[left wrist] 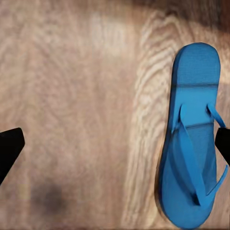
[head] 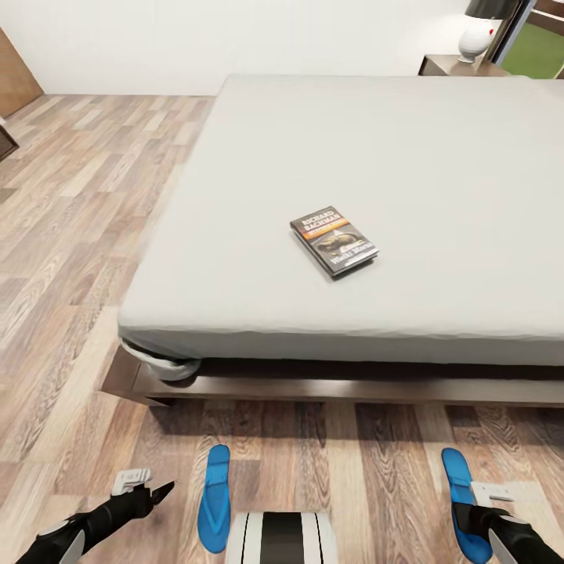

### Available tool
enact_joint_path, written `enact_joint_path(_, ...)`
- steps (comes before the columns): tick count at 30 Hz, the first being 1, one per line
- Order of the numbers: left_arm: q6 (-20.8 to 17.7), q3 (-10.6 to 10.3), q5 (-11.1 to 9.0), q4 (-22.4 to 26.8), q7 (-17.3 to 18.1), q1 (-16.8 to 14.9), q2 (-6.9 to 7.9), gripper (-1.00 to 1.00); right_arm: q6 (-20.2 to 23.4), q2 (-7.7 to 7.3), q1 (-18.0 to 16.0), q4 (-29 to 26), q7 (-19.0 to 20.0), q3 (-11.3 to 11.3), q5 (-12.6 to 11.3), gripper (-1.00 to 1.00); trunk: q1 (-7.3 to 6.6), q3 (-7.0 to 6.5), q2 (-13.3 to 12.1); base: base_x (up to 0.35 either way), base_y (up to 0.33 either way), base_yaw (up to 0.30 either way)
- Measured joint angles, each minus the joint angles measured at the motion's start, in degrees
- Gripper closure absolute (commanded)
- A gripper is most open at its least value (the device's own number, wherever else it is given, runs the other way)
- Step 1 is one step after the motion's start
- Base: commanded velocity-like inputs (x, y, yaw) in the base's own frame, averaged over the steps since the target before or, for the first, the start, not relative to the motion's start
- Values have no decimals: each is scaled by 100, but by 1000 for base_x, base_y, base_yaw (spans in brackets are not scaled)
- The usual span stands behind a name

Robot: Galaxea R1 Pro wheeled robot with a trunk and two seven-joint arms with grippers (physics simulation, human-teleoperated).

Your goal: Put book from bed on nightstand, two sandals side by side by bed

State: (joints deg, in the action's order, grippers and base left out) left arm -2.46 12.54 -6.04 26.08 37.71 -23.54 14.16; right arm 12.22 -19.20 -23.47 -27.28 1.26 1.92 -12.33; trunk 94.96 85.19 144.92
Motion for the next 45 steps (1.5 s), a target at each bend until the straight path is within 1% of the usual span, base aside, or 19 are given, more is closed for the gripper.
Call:
enact_joint_path(11,0,0,0,0,1,-1,0,-100,-4,1,0,18,-77,-22,-10,100,0,0,0,0,318,0)
enact_joint_path(13,0,0,0,0,4,-1,0,-100,-5,1,0,27,-184,-28,-8,100,0,0,0,0,319,0)
enact_joint_path(14,0,1,0,1,5,-1,0,-100,-6,0,-1,32,-297,-30,1,100,0,0,0,0,319,0)
enact_joint_path(15,0,1,1,3,6,1,0,-100,-14,-1,-2,37,-570,-31,12,100,0,0,0,0,319,0)
enact_joint_path(16,0,1,1,2,6,1,0,-100,-48,-1,-2,37,-684,-28,2,100,0,0,0,0,319,0)
enact_joint_path(17,0,1,1,1,7,0,0,-100,-153,0,-2,37,-784,-25,0,100,0,0,0,0,319,0)
enact_joint_path(19,0,1,1,1,7,0,0,-100,-314,0,-2,37,-845,-21,-13,100,0,0,0,0,319,0)
enact_joint_path(24,0,1,1,2,7,1,0,-100,-439,0,-2,39,-881,-17,-25,100,0,0,0,0,319,0)
enact_joint_path(45,0,-8,1,3,3,-2,-9,-100,-447,0,-1,38,-882,7,-7,100,0,0,0,0,319,0)
